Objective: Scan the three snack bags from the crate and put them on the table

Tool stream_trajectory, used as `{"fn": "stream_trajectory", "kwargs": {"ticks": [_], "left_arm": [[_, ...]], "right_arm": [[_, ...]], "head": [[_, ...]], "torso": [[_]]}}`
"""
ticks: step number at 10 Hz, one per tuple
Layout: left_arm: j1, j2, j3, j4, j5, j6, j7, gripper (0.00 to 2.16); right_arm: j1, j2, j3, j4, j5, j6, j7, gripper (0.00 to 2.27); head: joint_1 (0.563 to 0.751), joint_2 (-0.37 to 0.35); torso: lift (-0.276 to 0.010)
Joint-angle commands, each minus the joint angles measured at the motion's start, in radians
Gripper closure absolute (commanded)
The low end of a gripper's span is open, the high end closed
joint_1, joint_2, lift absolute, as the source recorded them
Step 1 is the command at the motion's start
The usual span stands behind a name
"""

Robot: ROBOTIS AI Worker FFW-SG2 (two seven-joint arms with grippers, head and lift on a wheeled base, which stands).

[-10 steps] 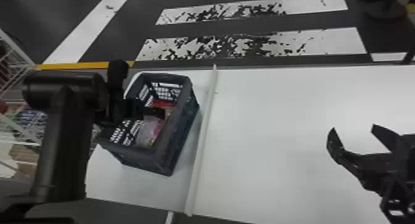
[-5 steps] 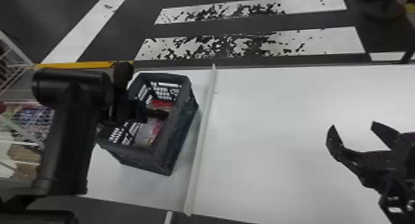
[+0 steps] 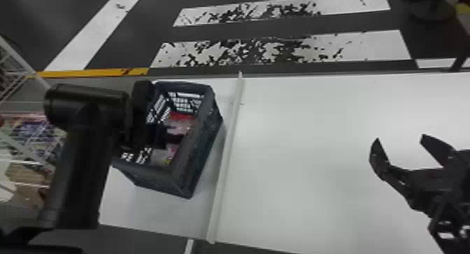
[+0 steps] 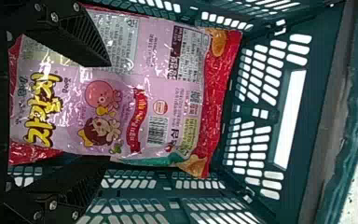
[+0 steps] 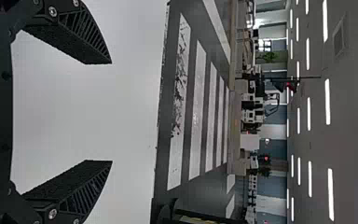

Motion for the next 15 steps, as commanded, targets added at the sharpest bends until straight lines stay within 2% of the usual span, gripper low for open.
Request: {"fn": "stream_trajectory", "kwargs": {"ticks": [1, 4, 5, 6, 7, 8, 10, 13, 15], "left_arm": [[0.006, 0.001, 0.004, 0.013, -0.003, -0.013, -0.010, 0.20], [0.009, 0.001, 0.016, 0.048, -0.008, -0.026, -0.044, 0.21], [0.019, 0.001, 0.029, 0.058, -0.011, -0.035, -0.055, 0.37], [0.035, 0.001, 0.053, 0.067, -0.011, -0.038, -0.075, 0.67], [0.045, 0.003, 0.056, 0.065, -0.022, -0.047, -0.084, 1.28], [0.065, -0.002, 0.084, 0.052, -0.017, -0.044, -0.082, 1.75], [0.098, -0.005, 0.108, -0.002, 0.003, -0.029, -0.061, 1.92], [0.205, -0.013, 0.154, -0.179, 0.043, -0.029, 0.043, 1.92], [0.256, -0.020, 0.161, -0.255, 0.047, -0.032, 0.105, 1.92]], "right_arm": [[0.005, 0.001, 0.002, 0.000, 0.002, -0.012, 0.000, 0.13], [0.005, -0.001, 0.009, 0.000, 0.003, -0.031, 0.000, 0.13], [0.006, -0.006, 0.011, 0.000, 0.002, -0.040, 0.000, 0.13], [0.006, -0.010, 0.014, 0.002, 0.000, -0.055, 0.000, 0.13], [0.006, -0.013, 0.015, 0.002, -0.002, -0.064, 0.000, 0.13], [0.011, -0.013, 0.015, 0.002, -0.002, -0.067, 0.000, 0.13], [0.024, -0.013, 0.018, -0.005, -0.005, -0.074, 0.000, 0.13], [0.052, -0.013, 0.018, -0.026, -0.005, -0.089, 0.000, 0.13], [0.066, -0.013, 0.017, -0.035, -0.005, -0.092, 0.000, 0.13]], "head": [[0.695, 0.231], [0.695, 0.237], [0.695, 0.240], [0.695, 0.244], [0.695, 0.246], [0.695, 0.253], [0.695, 0.265], [0.695, 0.277], [0.695, 0.293]], "torso": [[-0.094], [-0.094], [-0.094], [-0.094], [-0.094], [-0.094], [-0.094], [-0.094], [-0.094]]}}
